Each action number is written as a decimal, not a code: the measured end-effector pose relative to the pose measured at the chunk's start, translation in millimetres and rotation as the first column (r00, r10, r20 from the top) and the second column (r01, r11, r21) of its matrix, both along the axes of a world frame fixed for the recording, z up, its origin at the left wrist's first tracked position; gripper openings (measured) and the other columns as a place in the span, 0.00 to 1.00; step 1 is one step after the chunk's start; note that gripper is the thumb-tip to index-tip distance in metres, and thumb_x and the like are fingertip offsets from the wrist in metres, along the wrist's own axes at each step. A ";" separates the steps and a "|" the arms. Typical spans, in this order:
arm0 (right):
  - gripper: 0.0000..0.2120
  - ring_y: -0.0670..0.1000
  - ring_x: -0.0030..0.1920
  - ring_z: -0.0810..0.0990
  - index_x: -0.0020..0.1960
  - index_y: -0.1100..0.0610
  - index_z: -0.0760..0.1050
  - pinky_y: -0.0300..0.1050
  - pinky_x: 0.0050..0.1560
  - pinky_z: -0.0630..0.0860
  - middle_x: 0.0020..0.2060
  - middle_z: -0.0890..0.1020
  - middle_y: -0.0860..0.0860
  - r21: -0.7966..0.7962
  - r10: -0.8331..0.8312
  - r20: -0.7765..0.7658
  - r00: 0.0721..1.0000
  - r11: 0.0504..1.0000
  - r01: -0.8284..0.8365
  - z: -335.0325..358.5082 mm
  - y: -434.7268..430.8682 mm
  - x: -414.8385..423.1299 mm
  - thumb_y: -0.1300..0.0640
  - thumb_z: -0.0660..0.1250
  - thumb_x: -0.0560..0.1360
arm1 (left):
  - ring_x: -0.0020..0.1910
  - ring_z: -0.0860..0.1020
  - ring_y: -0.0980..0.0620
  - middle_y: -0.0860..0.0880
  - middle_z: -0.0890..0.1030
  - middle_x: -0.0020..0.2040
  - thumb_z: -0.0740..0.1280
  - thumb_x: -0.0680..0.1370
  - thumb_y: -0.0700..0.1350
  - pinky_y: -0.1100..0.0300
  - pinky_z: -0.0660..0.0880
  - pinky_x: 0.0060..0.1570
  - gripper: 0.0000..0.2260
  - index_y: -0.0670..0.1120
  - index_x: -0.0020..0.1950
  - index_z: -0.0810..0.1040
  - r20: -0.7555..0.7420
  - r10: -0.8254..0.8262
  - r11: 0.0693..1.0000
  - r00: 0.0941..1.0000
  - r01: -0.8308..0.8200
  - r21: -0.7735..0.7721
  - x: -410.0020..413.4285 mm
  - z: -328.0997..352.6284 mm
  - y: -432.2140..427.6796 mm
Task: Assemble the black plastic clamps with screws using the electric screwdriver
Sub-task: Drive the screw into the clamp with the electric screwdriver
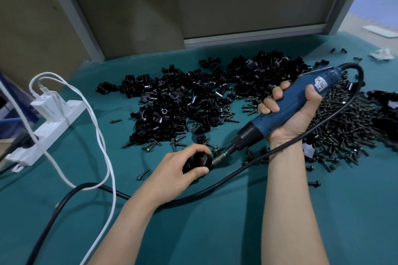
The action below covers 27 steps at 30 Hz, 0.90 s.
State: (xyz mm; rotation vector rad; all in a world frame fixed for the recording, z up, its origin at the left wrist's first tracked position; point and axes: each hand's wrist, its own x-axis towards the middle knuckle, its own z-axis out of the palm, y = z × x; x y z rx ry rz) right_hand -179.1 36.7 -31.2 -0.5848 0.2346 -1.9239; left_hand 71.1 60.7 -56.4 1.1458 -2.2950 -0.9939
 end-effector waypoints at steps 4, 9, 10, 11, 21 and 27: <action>0.26 0.45 0.23 0.72 0.42 0.56 0.72 0.36 0.24 0.70 0.30 0.76 0.48 -0.006 0.001 0.001 1.000 1.000 -0.001 0.3 0.5 -0.8 0.43 0.79 0.56 | 0.41 0.75 0.64 0.63 0.78 0.41 0.68 0.78 0.51 0.73 0.67 0.40 0.12 0.68 0.55 0.71 -0.010 0.006 1.000 1.000 -0.006 0.001 0.0 -0.7 -0.5; 0.26 0.45 0.23 0.72 0.45 0.55 0.72 0.36 0.25 0.70 0.35 0.78 0.49 -0.013 0.018 -0.003 1.000 1.000 -0.018 -0.6 1.5 -0.6 0.43 0.78 0.57 | 0.40 0.74 0.62 0.60 0.78 0.41 0.68 0.78 0.51 0.73 0.67 0.39 0.12 0.67 0.55 0.72 -0.008 0.003 1.000 1.000 -0.003 -0.005 0.1 -0.4 -0.2; 0.26 0.45 0.23 0.72 0.45 0.55 0.72 0.36 0.25 0.70 0.36 0.78 0.49 -0.013 0.015 -0.001 1.000 1.000 -0.015 -1.1 1.8 -0.6 0.43 0.78 0.57 | 0.40 0.74 0.62 0.60 0.78 0.41 0.68 0.78 0.51 0.73 0.67 0.39 0.11 0.67 0.55 0.72 -0.005 0.003 1.000 1.000 -0.003 -0.006 0.0 -0.2 0.0; 0.26 0.45 0.23 0.72 0.45 0.55 0.72 0.36 0.25 0.70 0.36 0.78 0.49 -0.012 0.011 0.001 1.000 1.000 -0.011 -1.4 2.1 -0.8 0.43 0.78 0.57 | 0.40 0.74 0.62 0.60 0.78 0.41 0.68 0.78 0.51 0.72 0.67 0.39 0.11 0.67 0.55 0.72 -0.004 0.004 1.000 1.000 -0.004 -0.008 -0.3 -0.1 -0.1; 0.27 0.45 0.23 0.71 0.44 0.56 0.72 0.36 0.25 0.69 0.34 0.77 0.49 0.001 0.006 0.012 1.000 1.000 -0.006 0.9 3.2 2.4 0.43 0.79 0.55 | 0.40 0.74 0.65 0.68 0.77 0.42 0.73 0.73 0.54 0.75 0.66 0.39 0.11 0.66 0.50 0.74 -0.028 0.071 0.997 0.997 -0.072 -0.018 -3.9 1.0 0.5; 0.28 0.45 0.23 0.70 0.44 0.56 0.71 0.36 0.24 0.68 0.34 0.76 0.49 0.007 -0.011 0.014 1.000 1.000 0.011 0.7 3.4 2.6 0.42 0.79 0.54 | 0.51 0.74 0.65 0.65 0.78 0.48 0.73 0.73 0.53 0.77 0.65 0.47 0.10 0.66 0.48 0.75 -0.062 0.082 0.991 0.995 -0.088 -0.104 -6.3 -2.0 0.2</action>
